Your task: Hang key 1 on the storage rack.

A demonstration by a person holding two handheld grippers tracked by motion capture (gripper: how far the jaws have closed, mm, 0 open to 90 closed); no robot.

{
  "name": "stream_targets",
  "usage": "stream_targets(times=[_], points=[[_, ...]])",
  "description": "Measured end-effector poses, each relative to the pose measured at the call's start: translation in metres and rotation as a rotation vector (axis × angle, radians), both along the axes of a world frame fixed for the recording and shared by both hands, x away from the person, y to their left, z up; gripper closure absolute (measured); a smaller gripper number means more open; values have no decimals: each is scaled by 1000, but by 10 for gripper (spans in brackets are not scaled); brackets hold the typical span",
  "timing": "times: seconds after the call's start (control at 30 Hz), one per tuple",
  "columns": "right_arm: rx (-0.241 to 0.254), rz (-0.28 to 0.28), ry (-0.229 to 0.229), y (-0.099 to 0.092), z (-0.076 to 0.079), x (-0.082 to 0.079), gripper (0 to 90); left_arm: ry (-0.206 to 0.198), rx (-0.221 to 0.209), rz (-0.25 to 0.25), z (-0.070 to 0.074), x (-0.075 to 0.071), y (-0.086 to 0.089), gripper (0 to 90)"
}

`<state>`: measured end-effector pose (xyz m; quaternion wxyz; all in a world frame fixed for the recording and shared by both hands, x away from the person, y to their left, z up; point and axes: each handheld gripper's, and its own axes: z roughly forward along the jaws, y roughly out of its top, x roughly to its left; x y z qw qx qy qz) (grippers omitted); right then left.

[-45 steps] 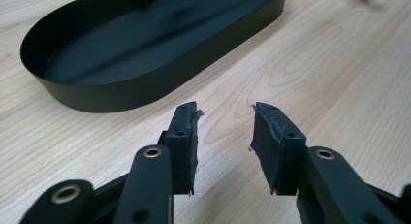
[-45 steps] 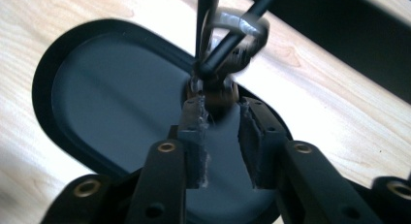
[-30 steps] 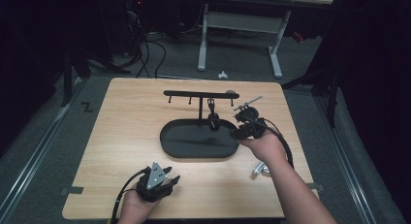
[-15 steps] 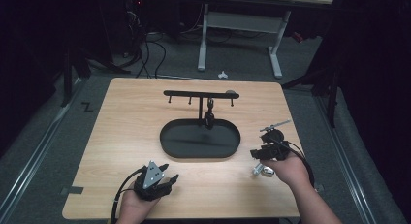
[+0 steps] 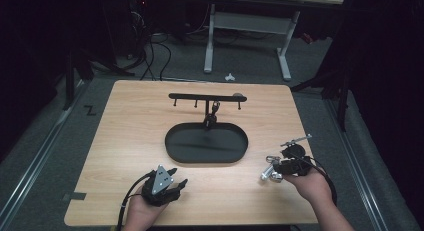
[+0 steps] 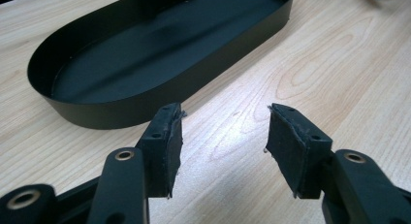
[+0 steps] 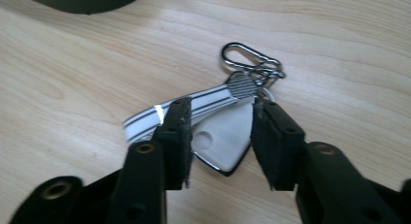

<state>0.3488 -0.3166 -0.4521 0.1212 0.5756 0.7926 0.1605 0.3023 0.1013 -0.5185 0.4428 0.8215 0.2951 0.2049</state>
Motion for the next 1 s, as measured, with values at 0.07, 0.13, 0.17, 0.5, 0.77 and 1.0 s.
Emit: stream_targets(times=[0.07, 0.13, 0.17, 0.5, 0.77, 1.0], points=[[-4, -21, -4, -4, -2, 2, 681, 3, 2, -4, -1, 0, -1, 472], [-10, -38, -10, -7, -4, 7, 692, 4, 5, -5, -1, 0, -1, 474], [-17, -44, -9, -8, -6, 11, 691, 5, 6, -4, -1, 0, 0, 474], [-79, -112, 21, -12, -25, 42, 677, 5, 5, 0, -1, 0, 3, 480], [-56, -40, 49, 9, -30, 31, 684, 5, 3, -7, 0, 0, 2, 482], [-56, 37, 66, 24, -27, 10, 670, 7, 15, -20, -1, -1, -1, 482]])
